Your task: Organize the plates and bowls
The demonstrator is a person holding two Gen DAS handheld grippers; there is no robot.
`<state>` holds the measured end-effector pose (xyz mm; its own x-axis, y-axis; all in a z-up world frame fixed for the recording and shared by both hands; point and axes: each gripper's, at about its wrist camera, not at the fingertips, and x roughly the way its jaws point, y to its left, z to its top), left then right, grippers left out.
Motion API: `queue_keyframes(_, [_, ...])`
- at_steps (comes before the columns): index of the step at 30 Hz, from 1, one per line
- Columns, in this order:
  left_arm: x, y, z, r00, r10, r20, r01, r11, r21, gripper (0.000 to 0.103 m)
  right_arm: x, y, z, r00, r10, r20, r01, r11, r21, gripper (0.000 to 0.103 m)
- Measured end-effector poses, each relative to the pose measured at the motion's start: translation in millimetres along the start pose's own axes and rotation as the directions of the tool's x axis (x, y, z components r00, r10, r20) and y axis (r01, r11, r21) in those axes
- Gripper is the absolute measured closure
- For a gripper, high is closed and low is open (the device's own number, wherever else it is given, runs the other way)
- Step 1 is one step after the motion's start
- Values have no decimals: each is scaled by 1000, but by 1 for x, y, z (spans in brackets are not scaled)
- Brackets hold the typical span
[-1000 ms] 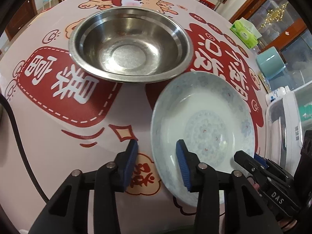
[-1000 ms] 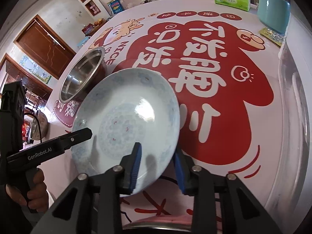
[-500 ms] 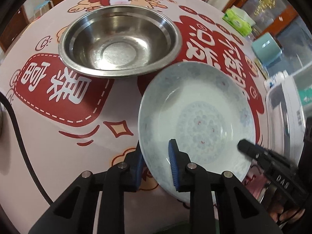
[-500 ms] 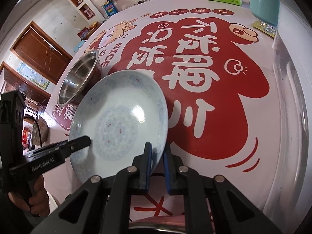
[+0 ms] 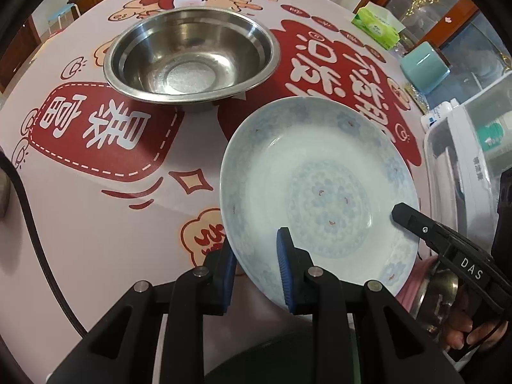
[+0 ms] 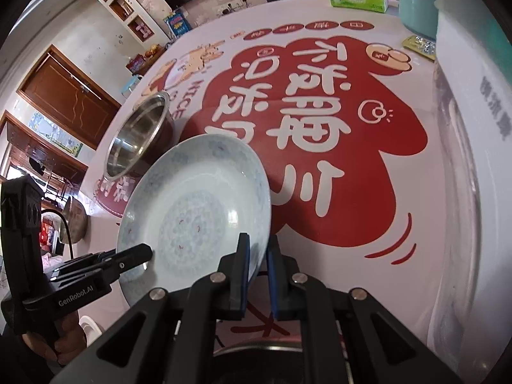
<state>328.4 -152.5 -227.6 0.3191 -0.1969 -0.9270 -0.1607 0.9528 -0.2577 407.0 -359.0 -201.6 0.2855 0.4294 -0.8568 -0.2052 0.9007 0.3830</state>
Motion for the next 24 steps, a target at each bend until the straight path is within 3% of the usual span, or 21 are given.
queue_keyframes(16, [-69, -11, -18, 994, -25, 108, 19, 998, 55, 80, -55, 19, -12, 991, 43, 127, -42, 999, -15, 93])
queue_keyframes(24, [-107, -15, -32, 982, -70, 177, 58, 995, 75, 80, -83, 30, -23, 981, 65, 183, -62, 998, -18, 93])
